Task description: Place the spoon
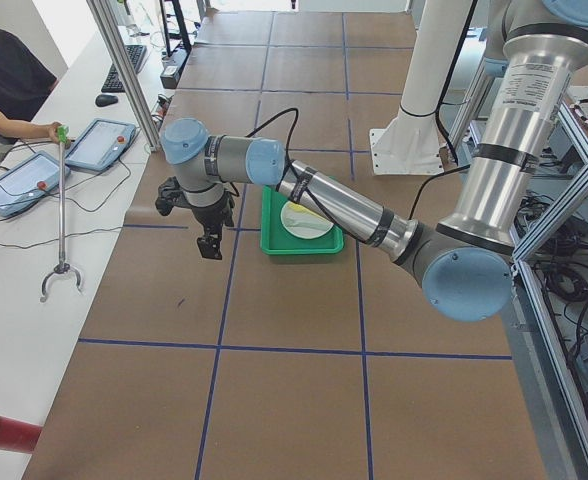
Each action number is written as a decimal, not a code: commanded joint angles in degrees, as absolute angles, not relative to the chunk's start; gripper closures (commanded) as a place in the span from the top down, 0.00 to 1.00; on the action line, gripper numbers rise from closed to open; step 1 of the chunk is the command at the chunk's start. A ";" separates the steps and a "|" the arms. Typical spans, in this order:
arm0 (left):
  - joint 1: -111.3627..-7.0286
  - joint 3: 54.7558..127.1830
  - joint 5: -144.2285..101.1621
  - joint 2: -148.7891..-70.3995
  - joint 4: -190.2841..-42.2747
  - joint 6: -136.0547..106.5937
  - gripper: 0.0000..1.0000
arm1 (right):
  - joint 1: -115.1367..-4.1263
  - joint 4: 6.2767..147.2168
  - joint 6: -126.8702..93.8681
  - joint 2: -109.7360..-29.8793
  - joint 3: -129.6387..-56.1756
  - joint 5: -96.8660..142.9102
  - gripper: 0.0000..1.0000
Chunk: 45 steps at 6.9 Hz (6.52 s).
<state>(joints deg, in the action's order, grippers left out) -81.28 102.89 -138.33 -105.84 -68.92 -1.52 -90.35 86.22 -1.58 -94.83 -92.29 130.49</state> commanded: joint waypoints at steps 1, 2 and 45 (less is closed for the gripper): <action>-72.98 106.17 -139.48 -106.35 -79.65 -23.27 1.00 | -90.35 86.22 -1.58 -94.83 -92.29 130.43 1.00; -66.51 106.26 -138.61 -106.96 -83.54 -34.69 1.00 | -90.35 86.22 -1.58 -94.83 -92.29 130.43 1.00; -72.28 109.87 -130.33 -104.02 -85.37 -28.07 0.70 | -90.35 86.22 -1.58 -94.83 -92.29 130.43 1.00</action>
<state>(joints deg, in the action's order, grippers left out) -64.89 109.92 -128.11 -108.34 -89.04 -42.59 -90.35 86.22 -1.58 -94.84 -92.29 130.47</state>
